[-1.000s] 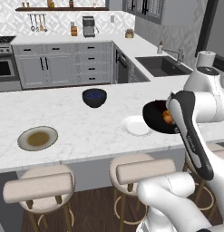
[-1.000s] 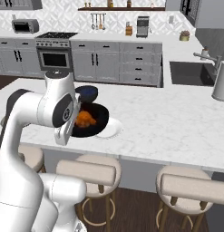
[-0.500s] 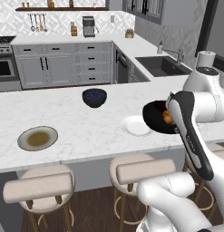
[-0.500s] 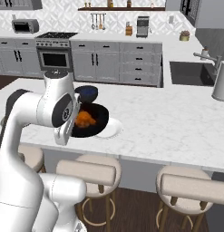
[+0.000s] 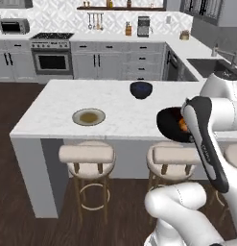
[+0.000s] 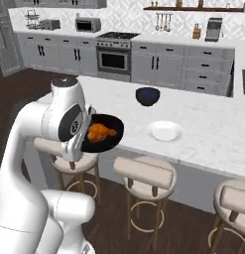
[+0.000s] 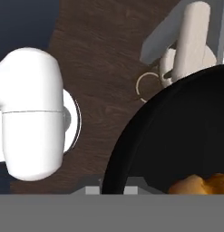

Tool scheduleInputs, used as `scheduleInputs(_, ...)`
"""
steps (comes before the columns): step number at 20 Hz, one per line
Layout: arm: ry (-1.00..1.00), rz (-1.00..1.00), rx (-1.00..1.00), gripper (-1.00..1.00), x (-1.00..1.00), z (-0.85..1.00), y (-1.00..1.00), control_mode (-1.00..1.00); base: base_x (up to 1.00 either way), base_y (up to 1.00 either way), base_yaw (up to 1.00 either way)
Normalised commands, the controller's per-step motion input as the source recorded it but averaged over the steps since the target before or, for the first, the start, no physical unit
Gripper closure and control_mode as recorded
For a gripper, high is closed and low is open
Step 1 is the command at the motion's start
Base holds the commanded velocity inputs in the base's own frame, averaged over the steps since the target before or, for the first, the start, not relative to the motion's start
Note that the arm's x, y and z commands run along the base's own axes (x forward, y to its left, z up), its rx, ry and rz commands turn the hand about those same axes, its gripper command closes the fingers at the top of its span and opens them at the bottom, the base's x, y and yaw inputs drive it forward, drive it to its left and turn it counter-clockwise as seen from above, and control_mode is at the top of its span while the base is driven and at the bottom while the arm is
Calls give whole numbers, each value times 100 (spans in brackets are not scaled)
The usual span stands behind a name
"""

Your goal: Pick the chicken drumstick and avocado from their plates and place them in the bowl. Then put the bowl in the fridge.

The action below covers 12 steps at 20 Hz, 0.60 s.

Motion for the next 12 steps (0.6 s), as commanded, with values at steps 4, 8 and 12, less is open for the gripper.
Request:
scheduleInputs(4, 0, 0, 0, 100, 0, 0, 0, 100, 0, 39, 93)
scheduleInputs(8, 0, 0, 0, 100, 0, 0, 0, 100, 13, 71, 74)
scheduleInputs(12, 0, 0, 0, 100, 0, 0, 0, 100, 96, 100, 7)
